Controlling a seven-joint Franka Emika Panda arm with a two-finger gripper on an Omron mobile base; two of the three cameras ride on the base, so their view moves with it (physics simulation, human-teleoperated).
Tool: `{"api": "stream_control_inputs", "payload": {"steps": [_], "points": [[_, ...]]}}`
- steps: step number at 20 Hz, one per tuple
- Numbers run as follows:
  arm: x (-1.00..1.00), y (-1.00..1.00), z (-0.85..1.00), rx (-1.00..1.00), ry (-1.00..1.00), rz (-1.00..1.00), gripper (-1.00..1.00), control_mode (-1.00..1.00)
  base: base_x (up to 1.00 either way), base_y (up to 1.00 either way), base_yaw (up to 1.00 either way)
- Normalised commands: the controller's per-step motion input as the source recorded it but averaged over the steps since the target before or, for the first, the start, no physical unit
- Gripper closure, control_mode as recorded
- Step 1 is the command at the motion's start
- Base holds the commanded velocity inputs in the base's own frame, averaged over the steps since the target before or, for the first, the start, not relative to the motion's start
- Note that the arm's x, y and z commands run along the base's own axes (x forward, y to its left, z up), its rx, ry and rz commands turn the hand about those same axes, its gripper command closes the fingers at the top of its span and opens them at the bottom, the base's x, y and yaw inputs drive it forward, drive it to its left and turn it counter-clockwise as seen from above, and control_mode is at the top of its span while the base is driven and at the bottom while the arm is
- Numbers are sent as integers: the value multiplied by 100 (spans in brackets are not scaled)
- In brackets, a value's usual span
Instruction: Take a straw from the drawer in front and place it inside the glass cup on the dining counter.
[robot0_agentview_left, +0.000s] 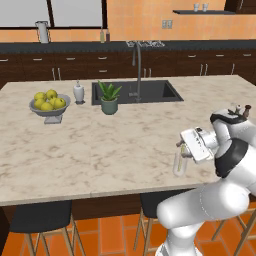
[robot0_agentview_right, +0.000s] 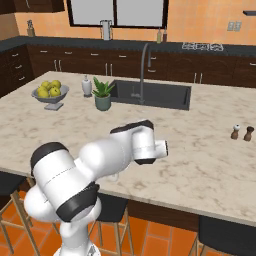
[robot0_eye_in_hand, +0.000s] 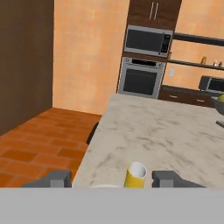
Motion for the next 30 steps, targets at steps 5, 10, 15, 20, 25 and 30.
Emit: {"api": "stream_control_inputs", "payload": {"steps": [5, 10, 15, 20, 25, 30], "points": [[-11, 0, 39, 0, -3, 0, -100, -100, 0, 0, 0], [-7, 0, 79, -1, 0, 0, -100, -100, 0, 0, 0], [-20, 3, 75, -3, 0, -1, -100, -100, 0, 0, 0], [-20, 30, 49, -4, 1, -6, -100, -100, 0, 0, 0], [-8, 48, 24, -7, 9, -5, -100, -100, 0, 0, 0], [-1, 52, 20, -9, 12, -4, -100, -100, 0, 0, 0]]}}
